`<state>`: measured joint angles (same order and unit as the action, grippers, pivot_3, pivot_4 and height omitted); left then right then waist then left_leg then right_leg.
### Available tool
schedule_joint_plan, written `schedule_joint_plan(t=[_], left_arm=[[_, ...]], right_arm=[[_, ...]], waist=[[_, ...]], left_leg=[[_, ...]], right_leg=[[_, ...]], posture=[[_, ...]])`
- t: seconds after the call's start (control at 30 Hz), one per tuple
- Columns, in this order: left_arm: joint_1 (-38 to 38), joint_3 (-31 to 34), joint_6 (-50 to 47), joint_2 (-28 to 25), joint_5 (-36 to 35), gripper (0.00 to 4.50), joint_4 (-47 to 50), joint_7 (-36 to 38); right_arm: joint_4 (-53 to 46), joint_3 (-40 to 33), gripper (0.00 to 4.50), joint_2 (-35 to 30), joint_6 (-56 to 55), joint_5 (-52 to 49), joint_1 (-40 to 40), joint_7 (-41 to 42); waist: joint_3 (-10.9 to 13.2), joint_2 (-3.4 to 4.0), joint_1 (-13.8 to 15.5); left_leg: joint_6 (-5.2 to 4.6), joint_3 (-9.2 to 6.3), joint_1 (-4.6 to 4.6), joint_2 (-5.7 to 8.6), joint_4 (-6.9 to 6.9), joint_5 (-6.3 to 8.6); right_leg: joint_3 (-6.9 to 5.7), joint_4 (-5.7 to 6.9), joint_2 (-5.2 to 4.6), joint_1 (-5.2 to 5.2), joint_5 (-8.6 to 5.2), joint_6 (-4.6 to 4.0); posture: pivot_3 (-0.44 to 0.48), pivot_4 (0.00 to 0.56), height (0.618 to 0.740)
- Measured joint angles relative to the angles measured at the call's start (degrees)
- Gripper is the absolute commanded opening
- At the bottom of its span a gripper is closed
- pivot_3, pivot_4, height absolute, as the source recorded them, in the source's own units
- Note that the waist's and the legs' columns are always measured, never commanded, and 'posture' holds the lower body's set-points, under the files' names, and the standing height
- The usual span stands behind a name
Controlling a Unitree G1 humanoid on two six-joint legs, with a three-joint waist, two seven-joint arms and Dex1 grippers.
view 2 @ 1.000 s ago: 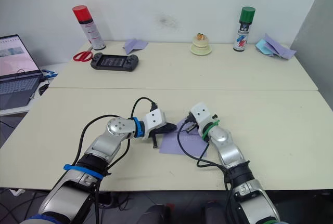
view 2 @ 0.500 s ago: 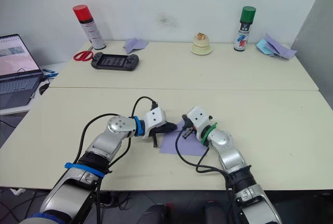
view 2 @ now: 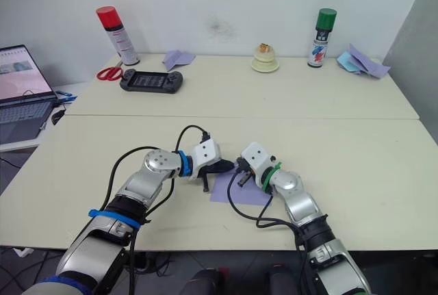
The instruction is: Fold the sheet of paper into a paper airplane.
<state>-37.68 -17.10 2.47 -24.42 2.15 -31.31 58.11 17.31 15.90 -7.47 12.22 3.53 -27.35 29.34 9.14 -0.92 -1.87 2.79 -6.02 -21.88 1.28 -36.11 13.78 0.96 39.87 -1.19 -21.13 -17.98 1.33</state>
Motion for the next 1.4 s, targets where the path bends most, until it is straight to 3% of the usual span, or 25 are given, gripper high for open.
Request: schedule_joint_plan(t=[0.43, 0.97, 1.2, 1.4], left_arm=[[7.7, 2.7, -2.7, -5.2, -1.9, 0.03, 9.1, 0.5], [15.4, 10.1, -18.4, -13.0, -11.2, 0.03, 21.8, 4.1], [10.2, 8.3, -15.1, -12.6, -9.9, 0.03, 24.0, 4.3], [7.6, 2.5, -8.8, -5.9, -5.3, 0.03, 17.7, 2.5]], right_arm=[[-1.1, 1.7, 0.00, 0.1, 1.9, 0.0, -0.3, 0.6], [-0.1, 2.1, 0.00, 0.1, 1.2, 0.0, -1.0, 1.2], [0.3, 2.1, 0.00, 0.0, 0.7, 0.0, -1.1, 1.3], [0.4, 2.1, 0.00, 0.0, 0.6, 0.0, -1.3, 1.3]], waist=[[0.0, 0.03, -1.1], [0.0, 0.00, -1.4], [0.0, -0.02, -1.3], [0.0, -0.03, -1.2]], left_leg=[[0.00, -0.03, 0.05, -0.07, 0.07, 0.01], [0.00, -0.11, 0.01, -0.09, 0.08, 0.01], [0.00, -0.06, 0.02, -0.08, 0.09, 0.01], [0.00, -0.04, 0.00, -0.08, 0.07, 0.00]], right_leg=[[0.07, 0.00, 0.01, -0.01, -0.01, -0.01], [0.05, 0.00, 0.01, -0.04, -0.04, -0.06], [0.09, -0.02, 0.01, -0.03, -0.04, -0.06], [0.08, -0.01, 0.02, -0.05, -0.04, -0.06]], posture=[[0.000, 0.150, 0.722], [0.000, 0.150, 0.722], [0.000, 0.150, 0.722], [0.000, 0.150, 0.722]])
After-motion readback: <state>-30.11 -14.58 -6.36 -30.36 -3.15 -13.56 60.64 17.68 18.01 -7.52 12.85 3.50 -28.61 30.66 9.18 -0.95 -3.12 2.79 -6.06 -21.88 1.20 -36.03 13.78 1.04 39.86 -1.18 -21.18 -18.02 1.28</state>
